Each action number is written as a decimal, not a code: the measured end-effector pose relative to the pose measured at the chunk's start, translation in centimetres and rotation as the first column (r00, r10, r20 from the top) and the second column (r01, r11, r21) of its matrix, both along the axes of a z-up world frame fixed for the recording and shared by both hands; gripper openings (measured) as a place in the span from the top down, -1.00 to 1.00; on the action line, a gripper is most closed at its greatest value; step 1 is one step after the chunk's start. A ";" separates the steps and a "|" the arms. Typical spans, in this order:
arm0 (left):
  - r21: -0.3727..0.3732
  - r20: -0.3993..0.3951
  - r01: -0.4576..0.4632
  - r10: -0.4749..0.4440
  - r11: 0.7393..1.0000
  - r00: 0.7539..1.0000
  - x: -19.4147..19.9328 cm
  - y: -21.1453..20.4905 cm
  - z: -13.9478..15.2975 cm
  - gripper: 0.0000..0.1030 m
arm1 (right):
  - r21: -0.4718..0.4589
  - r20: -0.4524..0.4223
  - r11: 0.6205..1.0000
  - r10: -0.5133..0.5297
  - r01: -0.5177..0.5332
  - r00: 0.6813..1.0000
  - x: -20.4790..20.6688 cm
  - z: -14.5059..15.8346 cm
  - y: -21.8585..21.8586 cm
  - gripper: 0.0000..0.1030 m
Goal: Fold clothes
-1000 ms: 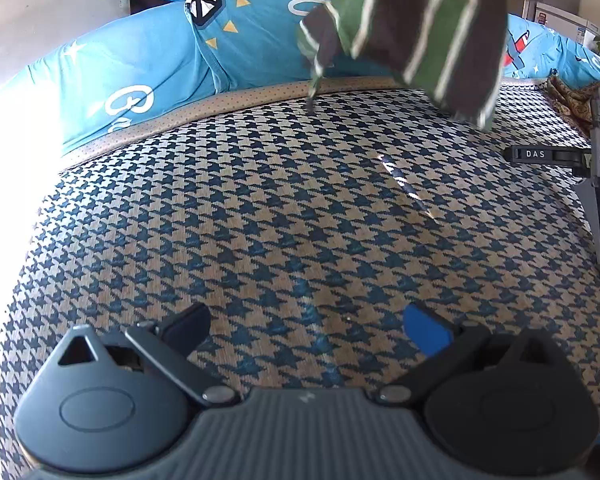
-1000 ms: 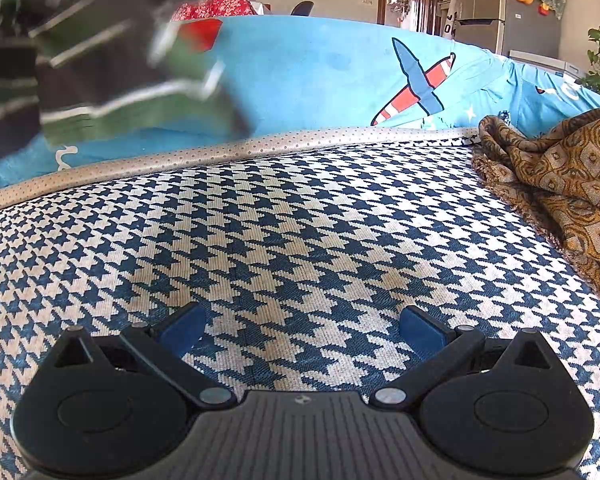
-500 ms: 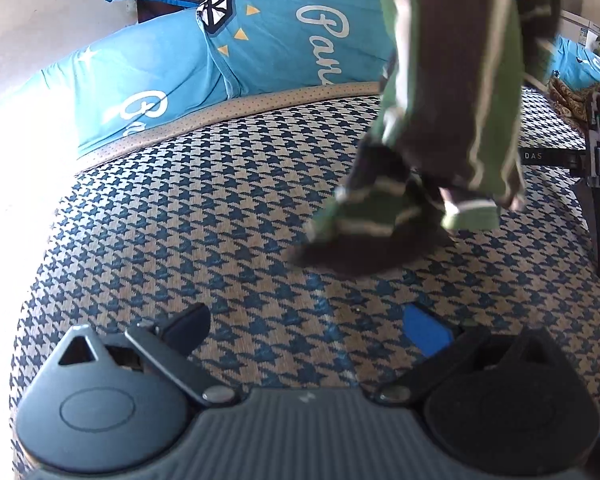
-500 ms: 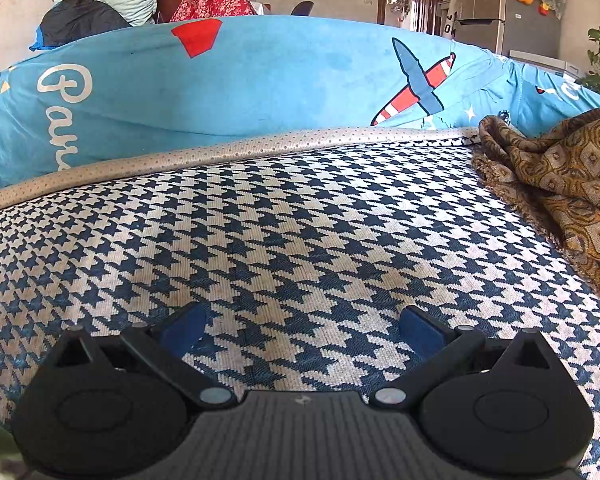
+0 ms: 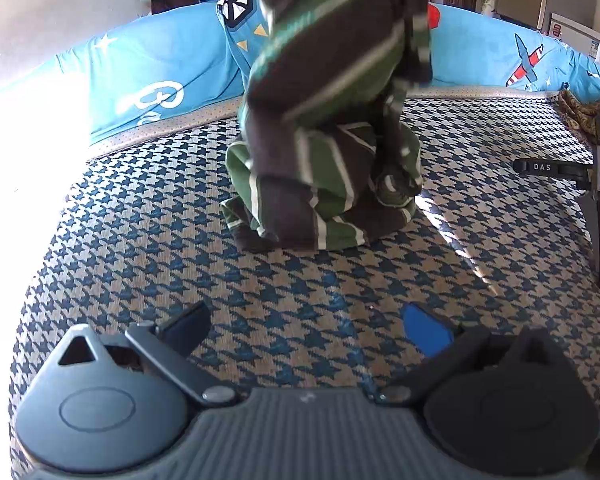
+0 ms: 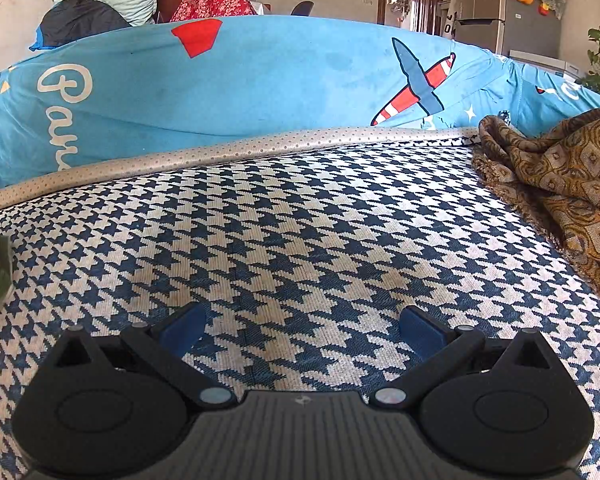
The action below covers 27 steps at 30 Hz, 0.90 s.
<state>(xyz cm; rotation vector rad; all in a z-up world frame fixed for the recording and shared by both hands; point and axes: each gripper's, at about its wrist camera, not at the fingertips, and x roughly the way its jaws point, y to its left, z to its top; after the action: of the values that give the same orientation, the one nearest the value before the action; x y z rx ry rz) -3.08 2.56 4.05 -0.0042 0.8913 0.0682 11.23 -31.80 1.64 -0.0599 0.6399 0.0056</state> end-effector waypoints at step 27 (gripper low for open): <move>0.049 -0.012 -0.033 0.033 0.998 0.999 2.7 -0.9 -0.9 -1.00 | -0.001 0.003 1.000 0.001 -0.001 1.000 -0.1 0.1 -0.1 -1.00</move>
<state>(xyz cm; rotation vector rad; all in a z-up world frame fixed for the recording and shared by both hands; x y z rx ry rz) -0.33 1.69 3.11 0.0274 0.9019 0.1210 11.11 -31.86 1.73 -0.0613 0.6373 0.0066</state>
